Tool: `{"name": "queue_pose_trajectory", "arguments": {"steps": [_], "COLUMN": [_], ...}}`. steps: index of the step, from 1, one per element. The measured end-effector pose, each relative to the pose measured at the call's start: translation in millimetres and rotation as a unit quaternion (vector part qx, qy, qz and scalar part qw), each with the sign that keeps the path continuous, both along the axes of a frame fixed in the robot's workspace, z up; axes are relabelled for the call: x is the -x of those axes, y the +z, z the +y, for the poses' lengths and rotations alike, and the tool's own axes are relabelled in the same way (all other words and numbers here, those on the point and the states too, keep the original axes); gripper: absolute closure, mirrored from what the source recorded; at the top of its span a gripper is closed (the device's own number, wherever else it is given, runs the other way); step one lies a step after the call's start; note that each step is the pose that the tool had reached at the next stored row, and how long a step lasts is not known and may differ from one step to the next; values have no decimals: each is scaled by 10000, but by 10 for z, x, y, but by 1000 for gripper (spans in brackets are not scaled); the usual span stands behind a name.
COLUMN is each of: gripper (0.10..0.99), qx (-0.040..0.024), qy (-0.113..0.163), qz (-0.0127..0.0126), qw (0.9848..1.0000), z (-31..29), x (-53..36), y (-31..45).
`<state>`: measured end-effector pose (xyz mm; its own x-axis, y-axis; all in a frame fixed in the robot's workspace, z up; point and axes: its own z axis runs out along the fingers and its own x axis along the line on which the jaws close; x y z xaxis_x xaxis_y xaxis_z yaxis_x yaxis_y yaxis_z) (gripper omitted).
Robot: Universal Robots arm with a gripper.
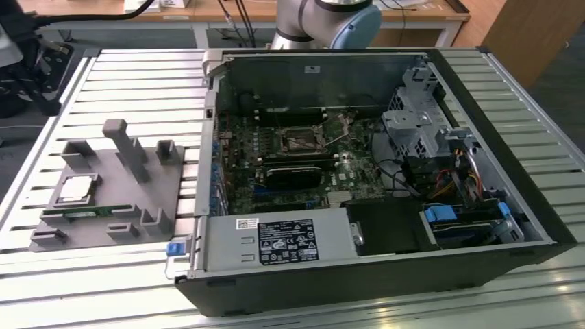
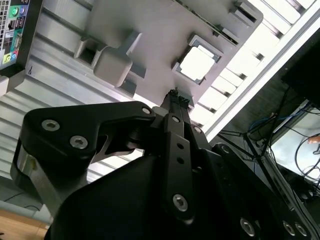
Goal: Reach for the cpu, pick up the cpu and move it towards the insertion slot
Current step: 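Pick up the cpu and move it towards the insertion slot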
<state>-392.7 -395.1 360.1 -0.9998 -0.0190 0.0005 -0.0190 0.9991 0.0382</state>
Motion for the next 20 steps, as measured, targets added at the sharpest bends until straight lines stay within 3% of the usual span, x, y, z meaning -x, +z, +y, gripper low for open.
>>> {"name": "queue_pose_trajectory", "arguments": {"steps": [12,20], "gripper": [980,980], "qx": [0,0], "qy": [0,1], "qz": [0,0], "qw": [10000,10000], "z": [0,-1], "x": [119,260], "y": [-4,-16]}}
